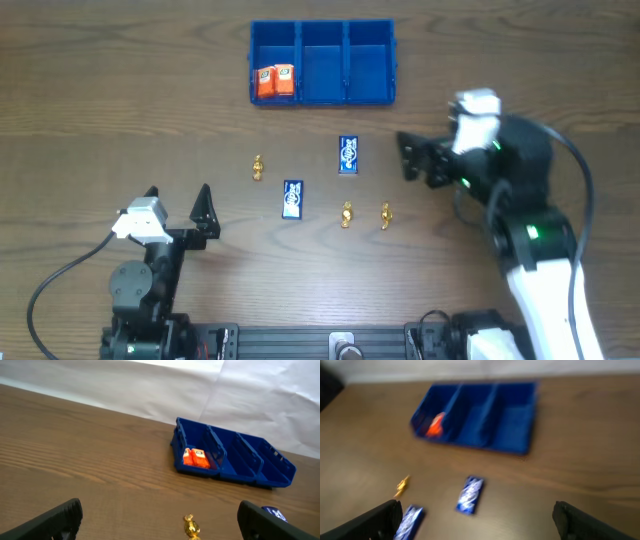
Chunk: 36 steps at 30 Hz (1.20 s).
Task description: Sort Candies Into Trays
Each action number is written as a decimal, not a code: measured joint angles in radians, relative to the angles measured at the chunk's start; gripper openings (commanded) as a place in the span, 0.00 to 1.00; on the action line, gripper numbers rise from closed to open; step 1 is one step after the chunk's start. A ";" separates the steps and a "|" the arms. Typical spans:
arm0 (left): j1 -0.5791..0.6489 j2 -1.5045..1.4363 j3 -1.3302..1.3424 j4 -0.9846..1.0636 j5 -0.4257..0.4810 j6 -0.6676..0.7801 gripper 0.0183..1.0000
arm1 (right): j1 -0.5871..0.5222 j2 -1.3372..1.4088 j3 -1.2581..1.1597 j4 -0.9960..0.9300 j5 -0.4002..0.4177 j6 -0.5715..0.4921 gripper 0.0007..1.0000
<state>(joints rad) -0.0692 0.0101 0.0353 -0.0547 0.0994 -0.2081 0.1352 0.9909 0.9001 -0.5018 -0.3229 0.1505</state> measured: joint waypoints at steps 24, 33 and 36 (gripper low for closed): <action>0.000 0.000 0.000 0.000 0.000 0.000 1.00 | 0.706 0.822 0.444 -0.320 0.354 0.447 1.00; 0.000 0.000 0.000 0.000 0.000 0.000 1.00 | 0.750 1.006 0.552 -0.335 0.400 0.546 1.00; 0.000 0.000 0.000 0.000 0.000 0.000 1.00 | 0.752 1.043 0.557 -0.342 0.407 0.572 1.00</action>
<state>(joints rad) -0.0692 0.0101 0.0353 -0.0544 0.0990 -0.2081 0.8867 2.0342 1.4574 -0.8440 0.0841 0.7223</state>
